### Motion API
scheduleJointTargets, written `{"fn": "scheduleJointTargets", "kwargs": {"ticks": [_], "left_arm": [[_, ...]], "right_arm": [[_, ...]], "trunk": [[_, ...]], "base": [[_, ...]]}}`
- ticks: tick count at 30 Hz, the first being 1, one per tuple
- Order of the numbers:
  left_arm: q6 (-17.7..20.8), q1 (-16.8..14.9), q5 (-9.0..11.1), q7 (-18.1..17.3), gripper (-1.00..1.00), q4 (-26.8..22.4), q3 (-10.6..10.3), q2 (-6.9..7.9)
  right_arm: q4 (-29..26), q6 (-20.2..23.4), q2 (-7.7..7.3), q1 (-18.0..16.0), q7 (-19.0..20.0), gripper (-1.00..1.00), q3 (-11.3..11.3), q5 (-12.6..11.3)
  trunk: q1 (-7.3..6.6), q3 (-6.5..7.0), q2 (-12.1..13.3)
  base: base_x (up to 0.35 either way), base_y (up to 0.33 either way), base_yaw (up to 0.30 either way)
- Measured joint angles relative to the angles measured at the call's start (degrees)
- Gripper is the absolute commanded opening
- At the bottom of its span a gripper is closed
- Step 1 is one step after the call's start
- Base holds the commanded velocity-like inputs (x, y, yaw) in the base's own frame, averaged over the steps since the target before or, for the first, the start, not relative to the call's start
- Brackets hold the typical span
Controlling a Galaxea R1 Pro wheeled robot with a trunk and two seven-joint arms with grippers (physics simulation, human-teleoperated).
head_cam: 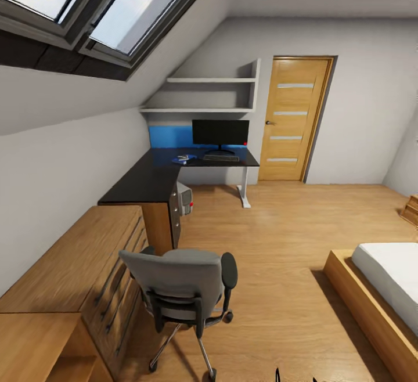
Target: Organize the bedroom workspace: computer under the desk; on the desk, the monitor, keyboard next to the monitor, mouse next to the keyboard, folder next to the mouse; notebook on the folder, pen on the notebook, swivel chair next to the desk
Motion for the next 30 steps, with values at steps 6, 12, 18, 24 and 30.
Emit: {"fn": "scheduleJointTargets", "kwargs": {"ticks": [6,12,18,24,30], "left_arm": [[-0.05,0.00,0.01,0.00,1.00,-0.01,0.00,0.00],[-0.05,0.00,0.01,0.00,1.00,-0.01,0.00,0.00],[-0.05,0.00,0.01,0.00,1.00,-0.01,0.00,0.00],[-0.05,0.00,0.01,0.00,1.00,-0.01,0.00,0.00],[-0.06,0.01,0.01,0.01,1.00,-0.01,0.00,0.00]], "right_arm": [[-0.01,0.06,0.00,0.00,0.00,1.00,0.00,-0.01],[0.00,0.06,0.00,-0.01,0.00,1.00,-0.04,-0.01],[-0.03,0.06,0.00,0.01,0.00,1.00,-0.07,-0.01],[-0.01,0.06,0.00,0.00,0.00,1.00,-0.03,-0.01],[0.01,0.07,0.00,0.00,0.00,1.00,-0.02,-0.01]], "trunk": [[0.01,0.00,0.00],[0.00,0.01,0.01],[0.00,0.00,0.00],[0.00,0.00,0.00],[0.00,0.00,0.00]], "base": [[-0.092,0.128,-0.032],[-0.052,0.053,-0.007],[-0.083,0.075,-0.001],[-0.015,0.014,0.000],[-0.003,0.094,0.000]]}}
